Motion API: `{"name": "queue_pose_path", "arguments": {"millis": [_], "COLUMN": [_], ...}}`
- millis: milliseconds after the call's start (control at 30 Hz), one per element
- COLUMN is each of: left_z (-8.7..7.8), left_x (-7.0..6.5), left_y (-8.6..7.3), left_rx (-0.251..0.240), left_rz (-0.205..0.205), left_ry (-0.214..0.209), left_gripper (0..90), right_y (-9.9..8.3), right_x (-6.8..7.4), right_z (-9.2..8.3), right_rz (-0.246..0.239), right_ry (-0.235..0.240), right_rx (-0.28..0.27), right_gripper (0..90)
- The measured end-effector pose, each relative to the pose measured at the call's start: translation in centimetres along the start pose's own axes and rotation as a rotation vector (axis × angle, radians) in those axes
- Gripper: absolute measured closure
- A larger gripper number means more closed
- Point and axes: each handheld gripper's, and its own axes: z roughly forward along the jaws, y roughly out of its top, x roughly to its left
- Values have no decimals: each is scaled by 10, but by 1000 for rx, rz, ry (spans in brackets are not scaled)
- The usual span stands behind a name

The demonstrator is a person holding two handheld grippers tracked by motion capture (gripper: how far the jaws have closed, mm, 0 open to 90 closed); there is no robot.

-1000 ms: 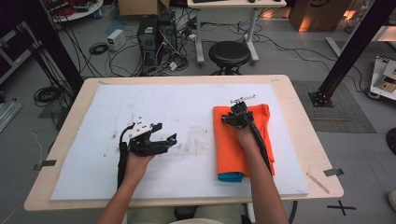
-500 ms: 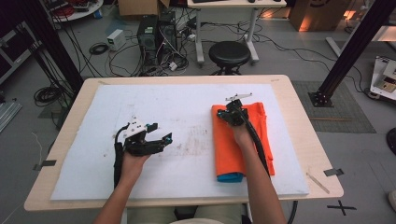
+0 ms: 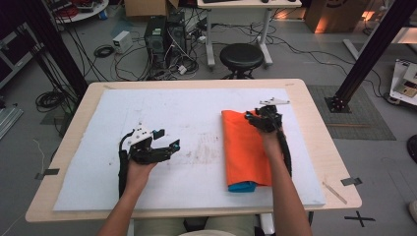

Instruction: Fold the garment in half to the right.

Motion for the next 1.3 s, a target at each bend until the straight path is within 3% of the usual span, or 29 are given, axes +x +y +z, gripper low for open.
{"name": "queue_pose_path", "arguments": {"millis": [100, 233, 400, 467, 567, 633, 667, 733, 867, 933, 1133, 1300], "left_z": [0, 2, 4, 5, 5, 4, 3, 2, -3, -7, -24, -38], "left_x": [0, 0, 0, 0, -1, 0, 0, 2, 5, 6, 8, 5], "left_y": [0, -1, -2, -3, -2, -2, -1, -2, -4, -6, -20, -30], "left_rx": [0, 7, 11, 15, 10, 5, 5, 1, -5, -8, -19, -53], "left_rz": [-4, -5, -9, -6, -6, -10, -8, -12, -18, -20, -21, 54], "left_ry": [-3, -4, -2, -4, -4, -3, -1, -2, 1, 3, 2, -6], "left_gripper": [256, 256, 256, 256, 256, 256, 256, 256, 256, 256, 256, 243], "right_y": [-14, -32, -43, -43, -42, -44, -46, -47, -47, -47, -59, -80], "right_x": [-25, -48, -53, -54, -57, -60, -60, -60, -62, -61, -51, -38], "right_z": [-11, -18, -16, -18, -25, -24, -24, -24, -39, -48, -83, -107], "right_rz": [31, 95, 59, 52, 56, 56, 60, 79, 118, 111, 30, 7], "right_ry": [-102, -120, -109, -119, -181, -191, -190, -178, -138, -126, -95, -51], "right_rx": [22, 55, 124, 110, 78, 103, 108, 90, 13, -11, -51, -43], "right_gripper": [592, 611, 874, 891, 894, 888, 863, 718, 581, 572, 600, 600]}}
